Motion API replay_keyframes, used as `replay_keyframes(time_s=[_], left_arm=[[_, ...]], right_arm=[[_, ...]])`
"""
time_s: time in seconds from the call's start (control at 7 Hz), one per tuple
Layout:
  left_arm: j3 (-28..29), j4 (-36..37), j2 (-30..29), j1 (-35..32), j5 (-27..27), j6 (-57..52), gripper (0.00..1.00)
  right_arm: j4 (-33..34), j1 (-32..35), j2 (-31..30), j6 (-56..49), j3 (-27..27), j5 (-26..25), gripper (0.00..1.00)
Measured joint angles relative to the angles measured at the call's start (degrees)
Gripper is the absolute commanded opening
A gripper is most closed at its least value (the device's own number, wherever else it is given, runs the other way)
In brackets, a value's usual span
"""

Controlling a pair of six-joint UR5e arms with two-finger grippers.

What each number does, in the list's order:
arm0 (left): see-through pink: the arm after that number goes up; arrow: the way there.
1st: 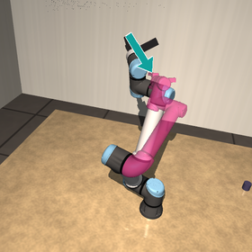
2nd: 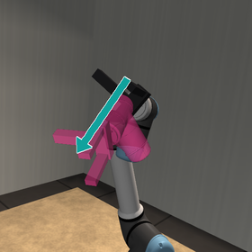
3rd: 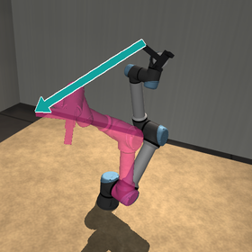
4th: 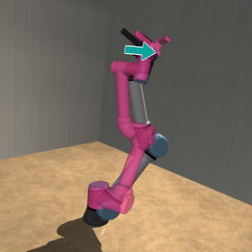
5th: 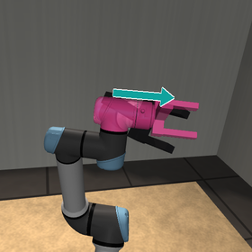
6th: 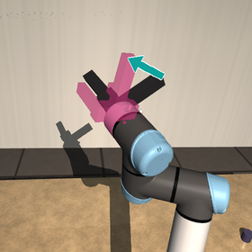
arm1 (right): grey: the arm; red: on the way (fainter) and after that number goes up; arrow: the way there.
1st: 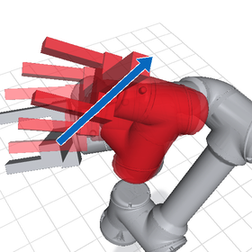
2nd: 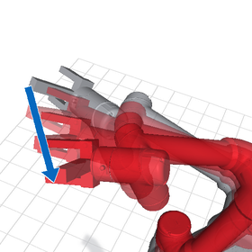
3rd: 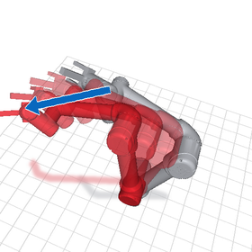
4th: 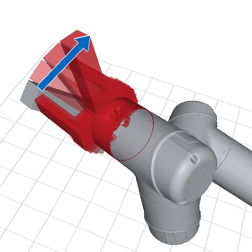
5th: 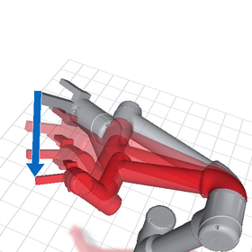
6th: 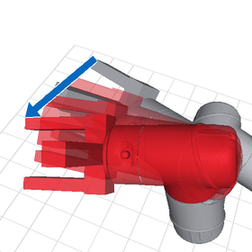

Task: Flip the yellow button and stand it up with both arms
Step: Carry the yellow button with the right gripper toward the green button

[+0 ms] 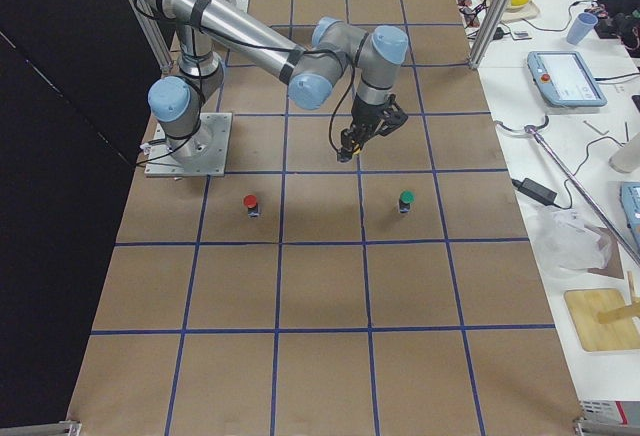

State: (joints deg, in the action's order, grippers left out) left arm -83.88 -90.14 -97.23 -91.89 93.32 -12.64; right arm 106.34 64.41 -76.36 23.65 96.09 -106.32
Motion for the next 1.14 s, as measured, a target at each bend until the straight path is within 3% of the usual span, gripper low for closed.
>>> replay_keyframes(time_s=[0.29,0.71,1.14], left_arm=[[0.03,-0.26,0.13,0.17,0.92,-0.02,1.00],[-0.01,-0.26,-0.07,0.25,0.90,0.00,1.00],[0.51,-0.30,-0.11,0.26,0.78,0.14,1.00]], right_arm=[[6.77,-0.13,2.05,5.49,2.93,-4.13,0.04],[29.40,-0.16,2.27,6.21,16.05,-7.49,0.06],[34.96,-0.18,2.33,6.38,19.50,-8.53,0.11]])
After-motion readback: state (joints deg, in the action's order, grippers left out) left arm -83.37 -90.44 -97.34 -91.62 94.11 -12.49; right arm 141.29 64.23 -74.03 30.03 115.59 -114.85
